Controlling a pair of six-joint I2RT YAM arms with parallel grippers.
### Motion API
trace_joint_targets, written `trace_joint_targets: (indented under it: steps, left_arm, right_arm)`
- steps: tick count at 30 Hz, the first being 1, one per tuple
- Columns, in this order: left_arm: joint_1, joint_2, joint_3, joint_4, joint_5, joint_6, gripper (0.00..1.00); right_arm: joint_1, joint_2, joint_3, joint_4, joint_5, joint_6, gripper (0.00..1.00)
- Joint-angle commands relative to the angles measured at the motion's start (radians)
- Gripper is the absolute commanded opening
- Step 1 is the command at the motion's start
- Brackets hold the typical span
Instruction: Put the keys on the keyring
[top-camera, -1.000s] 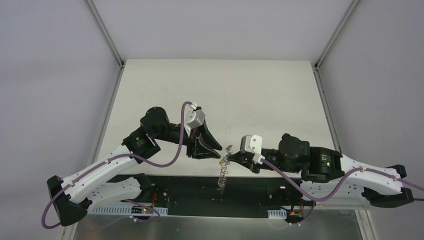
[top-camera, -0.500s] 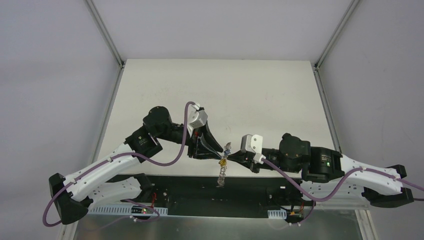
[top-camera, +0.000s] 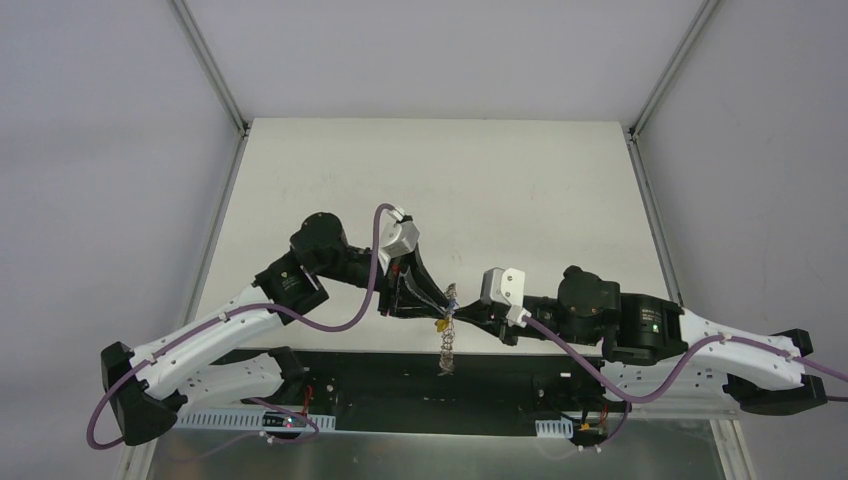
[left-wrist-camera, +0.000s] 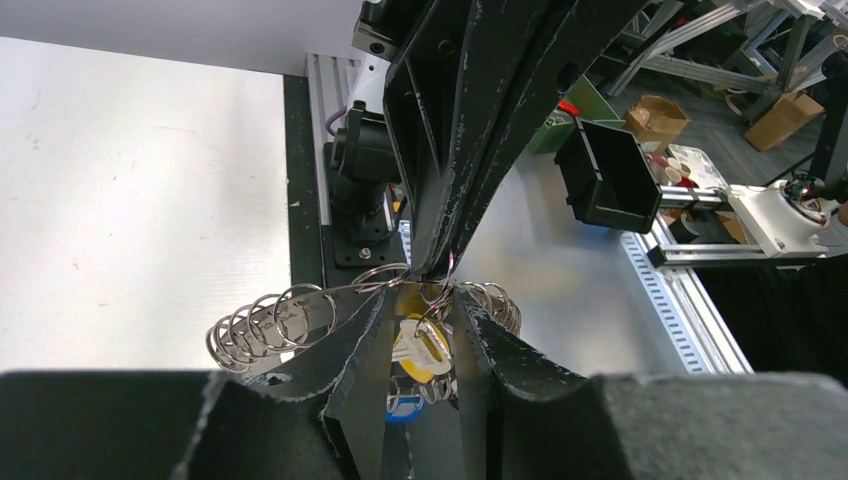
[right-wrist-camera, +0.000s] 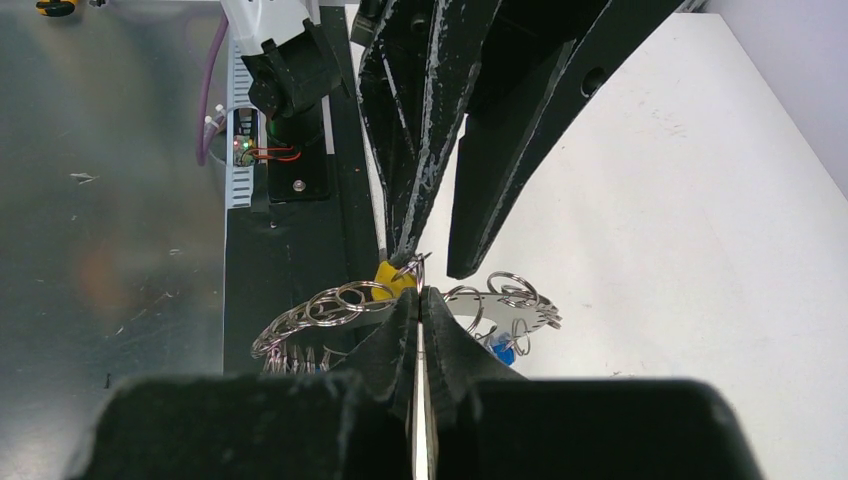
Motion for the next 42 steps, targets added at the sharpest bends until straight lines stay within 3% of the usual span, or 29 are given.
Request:
trace_joint_targets:
  steps: [1, 11, 14, 21, 29, 35, 42]
  left_arm:
    - [-0.016, 0.002, 0.004, 0.065, 0.04, -0.007, 0.26]
    - [-0.019, 0.006, 0.004, 0.066, 0.034, -0.007, 0.11]
    - [-0.02, 0.006, 0.008, 0.066, 0.0, -0.008, 0.01]
    - [-0.02, -0.016, 0.003, 0.065, -0.113, -0.002, 0.0]
    - [-0.023, -0.053, 0.007, 0.071, -0.12, 0.009, 0.0]
    - [-0.022, -0.044, 0.062, -0.017, -0.1, 0.01, 0.0]
    - [-0.022, -0.021, 0.167, -0.181, -0.13, -0.012, 0.0]
  right_arm:
    - [0.007, -0.007, 0.058, 0.106, 0.002, 0.015, 0.0]
    - [0.007, -0.014, 0.055, 0.122, 0.014, 0.023, 0.0]
    - [0.007, -0.011, 0.054, 0.128, 0.022, 0.032, 0.0]
    - [0.007, -0.007, 0.051, 0.142, 0.06, 0.065, 0.0]
    - [0.007, -0.001, 0.056, 0.116, 0.097, 0.128, 0.0]
    - [0.007, -0.032, 0.041, 0.097, 0.109, 0.145, 0.26]
    - [0.005, -0.075, -0.002, 0.147, 0.161, 0.181, 0.39]
